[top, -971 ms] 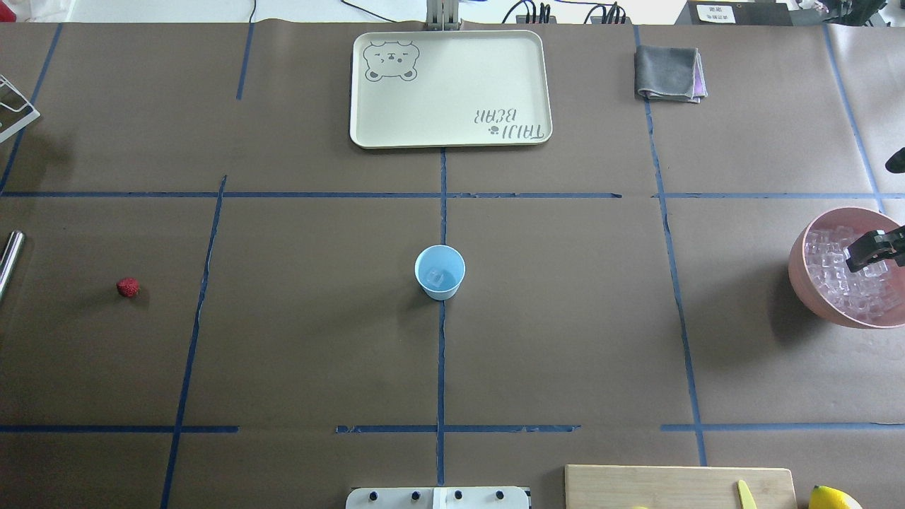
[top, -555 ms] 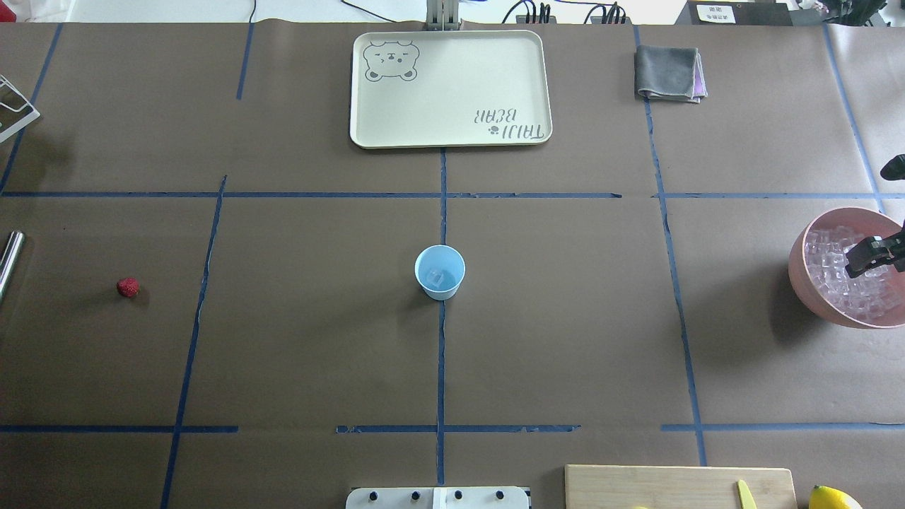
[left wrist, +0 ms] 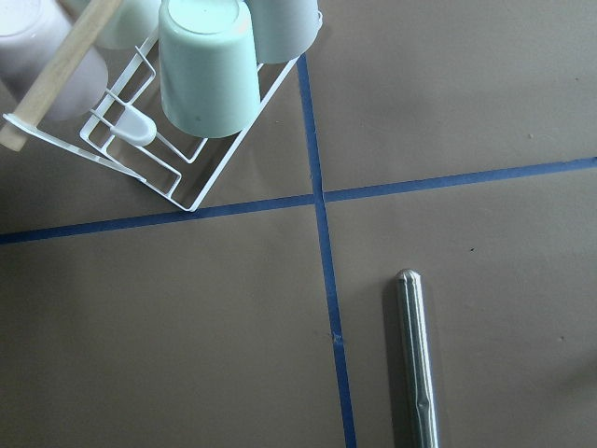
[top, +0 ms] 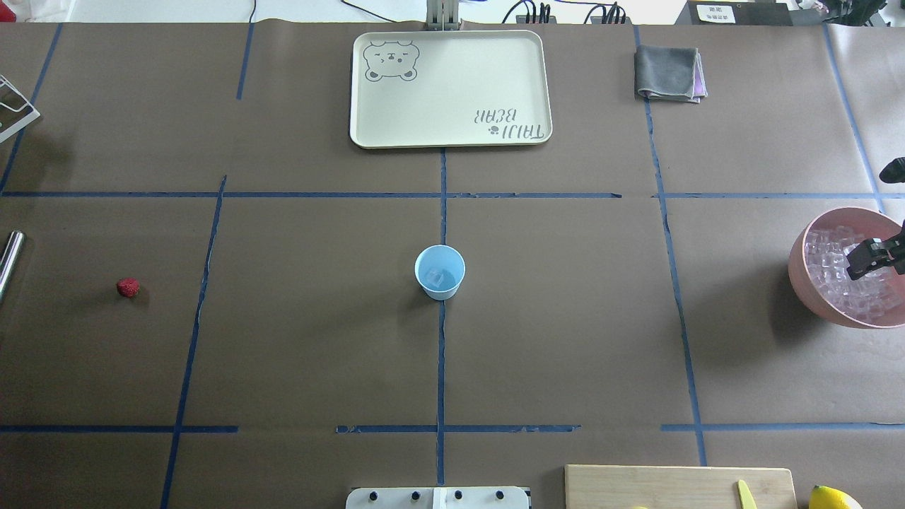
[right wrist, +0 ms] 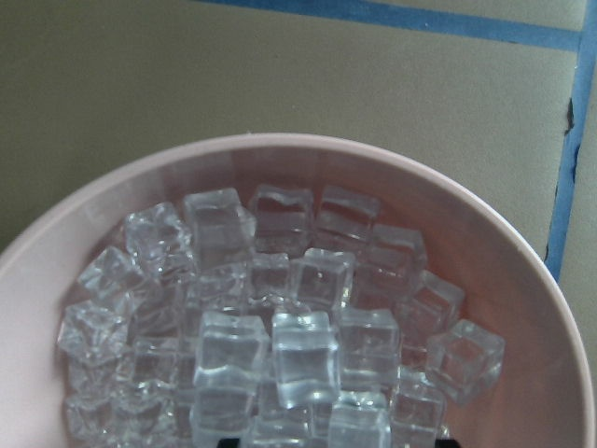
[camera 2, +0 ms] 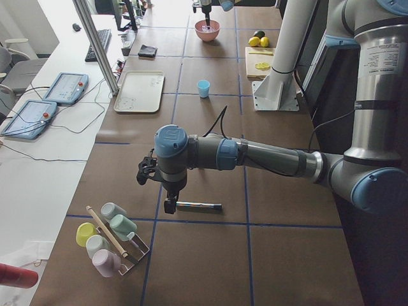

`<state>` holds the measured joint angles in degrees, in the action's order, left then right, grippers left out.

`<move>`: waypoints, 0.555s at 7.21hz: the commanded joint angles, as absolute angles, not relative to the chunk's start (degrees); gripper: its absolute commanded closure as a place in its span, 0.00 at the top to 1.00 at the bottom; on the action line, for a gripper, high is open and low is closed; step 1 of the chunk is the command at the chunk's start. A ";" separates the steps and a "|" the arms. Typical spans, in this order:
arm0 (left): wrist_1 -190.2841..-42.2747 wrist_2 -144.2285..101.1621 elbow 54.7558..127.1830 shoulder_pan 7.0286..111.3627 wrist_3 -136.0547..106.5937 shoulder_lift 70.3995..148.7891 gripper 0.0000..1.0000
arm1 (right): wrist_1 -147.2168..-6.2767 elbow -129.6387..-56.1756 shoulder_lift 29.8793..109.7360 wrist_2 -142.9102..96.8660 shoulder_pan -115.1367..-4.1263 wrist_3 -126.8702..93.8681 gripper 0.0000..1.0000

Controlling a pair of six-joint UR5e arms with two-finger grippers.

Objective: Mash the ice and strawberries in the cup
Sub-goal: 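Lower the right gripper into the bowl and grasp another ice cube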

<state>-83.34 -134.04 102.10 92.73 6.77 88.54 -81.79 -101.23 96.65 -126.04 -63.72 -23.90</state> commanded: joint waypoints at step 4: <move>-82.88 -134.03 103.18 92.72 6.68 88.51 1.00 | -81.74 -100.19 96.24 -126.21 -63.90 -23.91 0.68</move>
